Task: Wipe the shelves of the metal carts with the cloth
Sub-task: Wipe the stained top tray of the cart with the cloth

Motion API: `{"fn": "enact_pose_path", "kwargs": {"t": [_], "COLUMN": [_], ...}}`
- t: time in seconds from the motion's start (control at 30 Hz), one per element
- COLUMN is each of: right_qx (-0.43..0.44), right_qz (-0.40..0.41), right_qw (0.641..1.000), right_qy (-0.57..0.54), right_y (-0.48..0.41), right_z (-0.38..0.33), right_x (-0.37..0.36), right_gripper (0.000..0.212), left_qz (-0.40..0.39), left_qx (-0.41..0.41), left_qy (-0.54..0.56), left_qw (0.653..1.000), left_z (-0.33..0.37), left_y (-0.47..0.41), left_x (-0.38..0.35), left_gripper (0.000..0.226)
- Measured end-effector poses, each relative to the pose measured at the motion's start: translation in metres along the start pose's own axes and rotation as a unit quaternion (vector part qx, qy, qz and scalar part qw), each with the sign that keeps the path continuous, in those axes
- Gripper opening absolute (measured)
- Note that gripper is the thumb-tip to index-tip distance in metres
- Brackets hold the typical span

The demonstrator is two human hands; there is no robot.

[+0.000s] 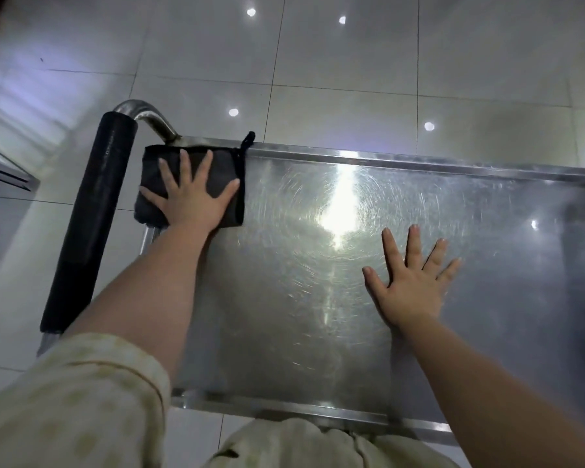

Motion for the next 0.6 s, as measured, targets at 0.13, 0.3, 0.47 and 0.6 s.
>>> {"fn": "enact_pose_path", "kwargs": {"t": [0.13, 0.3, 0.47, 0.6], "right_qx": [0.003, 0.001, 0.007, 0.001], "right_qz": [-0.002, 0.001, 0.007, 0.004], "right_qw": [1.000, 1.000, 1.000, 1.000], "right_qy": [0.000, 0.008, -0.008, -0.004], "right_y": [0.000, -0.002, -0.003, -0.004], "right_z": [0.002, 0.002, 0.001, 0.003], "right_x": [-0.001, -0.002, -0.004, -0.006], "right_gripper": [0.074, 0.074, 0.074, 0.076], "left_qz": [0.005, -0.001, -0.020, -0.033], "left_qx": [-0.006, -0.112, -0.184, -0.218], "left_qy": [0.011, 0.013, -0.001, -0.021], "left_qw": [1.000, 0.994, 0.983, 0.975], "left_z": [0.024, 0.114, 0.221, 0.248], "left_y": [-0.001, 0.008, 0.056, 0.084], "left_x": [-0.003, -0.017, -0.041, -0.052], "left_gripper": [0.094, 0.091, 0.086, 0.084]}}
Point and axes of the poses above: each hand's wrist, its own y-axis away from the middle knuckle, its own x-axis out of the back of the hand, z = x × y, the point moved 5 cm from there along -y, towards the middle knuckle, and after that the axes turned 1 degree about y, right-handed, at the moved point
